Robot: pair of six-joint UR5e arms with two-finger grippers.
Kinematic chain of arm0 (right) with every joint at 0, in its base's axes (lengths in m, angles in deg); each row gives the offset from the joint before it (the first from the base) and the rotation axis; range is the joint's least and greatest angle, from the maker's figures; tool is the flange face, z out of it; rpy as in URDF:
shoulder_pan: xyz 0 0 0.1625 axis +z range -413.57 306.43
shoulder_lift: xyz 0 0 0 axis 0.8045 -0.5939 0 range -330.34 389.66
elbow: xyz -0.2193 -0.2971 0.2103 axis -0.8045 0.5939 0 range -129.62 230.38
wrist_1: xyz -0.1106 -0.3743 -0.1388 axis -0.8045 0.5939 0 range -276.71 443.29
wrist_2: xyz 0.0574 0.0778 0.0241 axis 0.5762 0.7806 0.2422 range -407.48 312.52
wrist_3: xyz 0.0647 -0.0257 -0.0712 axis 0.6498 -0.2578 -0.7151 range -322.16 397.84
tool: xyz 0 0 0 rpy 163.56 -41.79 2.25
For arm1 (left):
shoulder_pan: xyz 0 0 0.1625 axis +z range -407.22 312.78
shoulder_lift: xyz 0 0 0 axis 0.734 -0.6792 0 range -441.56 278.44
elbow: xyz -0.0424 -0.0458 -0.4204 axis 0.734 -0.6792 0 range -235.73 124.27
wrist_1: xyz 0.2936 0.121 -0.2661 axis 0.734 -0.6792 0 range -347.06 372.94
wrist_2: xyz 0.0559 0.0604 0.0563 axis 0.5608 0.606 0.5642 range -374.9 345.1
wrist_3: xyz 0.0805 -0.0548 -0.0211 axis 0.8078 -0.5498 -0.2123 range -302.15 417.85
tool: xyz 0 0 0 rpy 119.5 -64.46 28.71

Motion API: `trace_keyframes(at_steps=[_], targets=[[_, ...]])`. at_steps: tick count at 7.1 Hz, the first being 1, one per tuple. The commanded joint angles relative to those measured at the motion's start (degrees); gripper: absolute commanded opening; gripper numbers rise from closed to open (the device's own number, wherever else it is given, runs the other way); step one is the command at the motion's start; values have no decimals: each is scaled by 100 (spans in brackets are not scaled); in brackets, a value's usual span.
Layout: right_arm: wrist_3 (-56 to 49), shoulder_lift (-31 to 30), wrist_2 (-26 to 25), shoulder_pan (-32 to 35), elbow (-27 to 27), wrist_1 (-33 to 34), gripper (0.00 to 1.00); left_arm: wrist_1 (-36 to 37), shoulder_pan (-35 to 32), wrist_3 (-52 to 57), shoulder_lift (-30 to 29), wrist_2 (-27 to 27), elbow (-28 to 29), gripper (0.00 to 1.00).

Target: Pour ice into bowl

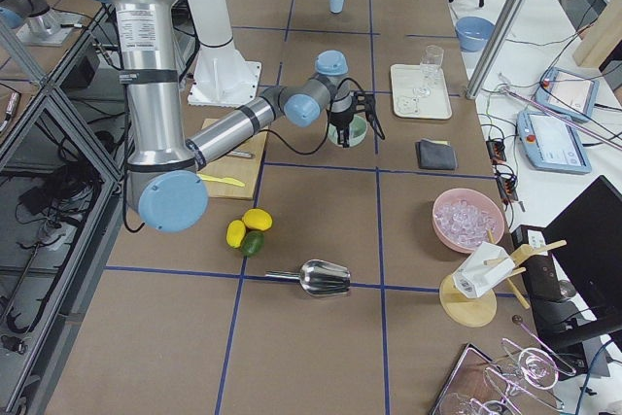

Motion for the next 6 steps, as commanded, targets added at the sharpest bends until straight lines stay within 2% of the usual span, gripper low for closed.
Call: trace_keyframes(at_steps=[1,3,5,6], targets=[[-248,-751,426,246,522,-636,0,-6,-24,-3,44,-37,12,100],[-283,-796,508,325,752,-619,0,-6,-24,-3,44,-37,12,100],[-449,-971,526,570,762,-628,0,-6,-24,-3,44,-37,12,100],[-485,-981,526,597,832,-584,39,-6,-15,-3,44,-37,12,100]])
